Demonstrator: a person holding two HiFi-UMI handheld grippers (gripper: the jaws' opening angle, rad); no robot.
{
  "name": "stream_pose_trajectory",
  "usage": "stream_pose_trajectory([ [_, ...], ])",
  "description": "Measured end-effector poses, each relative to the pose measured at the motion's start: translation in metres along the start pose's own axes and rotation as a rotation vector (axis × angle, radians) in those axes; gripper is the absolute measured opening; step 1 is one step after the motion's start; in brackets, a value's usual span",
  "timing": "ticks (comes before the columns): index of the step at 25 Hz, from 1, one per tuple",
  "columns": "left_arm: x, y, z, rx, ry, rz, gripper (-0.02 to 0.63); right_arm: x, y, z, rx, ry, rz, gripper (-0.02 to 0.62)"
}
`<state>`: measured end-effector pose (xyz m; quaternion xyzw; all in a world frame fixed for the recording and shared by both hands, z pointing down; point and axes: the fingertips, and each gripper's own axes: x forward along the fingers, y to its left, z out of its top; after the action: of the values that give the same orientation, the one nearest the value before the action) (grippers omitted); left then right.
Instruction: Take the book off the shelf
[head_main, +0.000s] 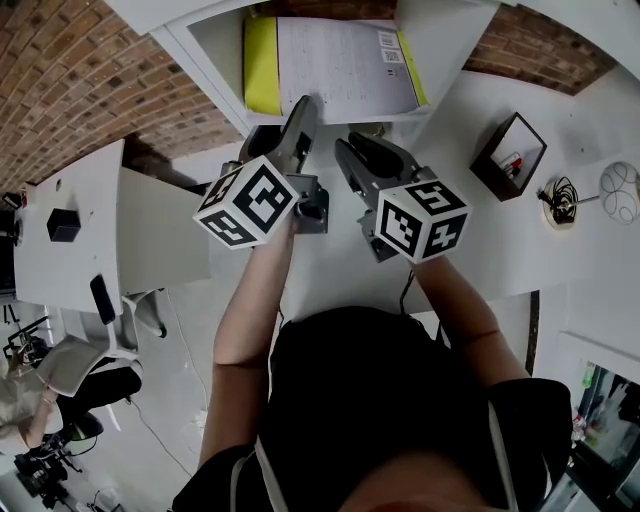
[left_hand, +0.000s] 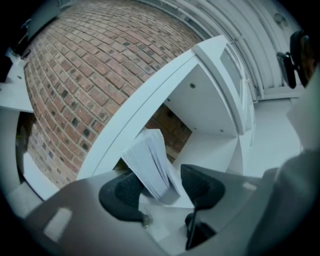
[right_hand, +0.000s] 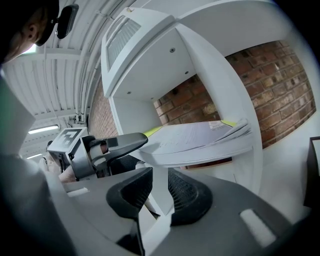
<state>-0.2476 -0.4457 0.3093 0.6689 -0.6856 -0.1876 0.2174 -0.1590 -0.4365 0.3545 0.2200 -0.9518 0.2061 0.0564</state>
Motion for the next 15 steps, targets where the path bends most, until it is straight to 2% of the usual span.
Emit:
stream_pose_trajectory([
  [6, 0.011, 0.008, 0.002, -0.081, 0.001, 0.0, 0.15, -0.002, -0.009, -0.004, 0.011, 0.005, -0.012, 0.091],
  [10, 0.014, 0.008, 0.004, -0.062, -0.008, 0.018, 0.137, -0.002, -0.012, -0.006, 0.015, 0.007, -0.009, 0.091],
  [15, 0.015, 0.011, 0.004, -0.103, 0.004, 0.012, 0.118, -0.002, -0.013, -0.005, 0.017, 0.0, -0.011, 0.091],
])
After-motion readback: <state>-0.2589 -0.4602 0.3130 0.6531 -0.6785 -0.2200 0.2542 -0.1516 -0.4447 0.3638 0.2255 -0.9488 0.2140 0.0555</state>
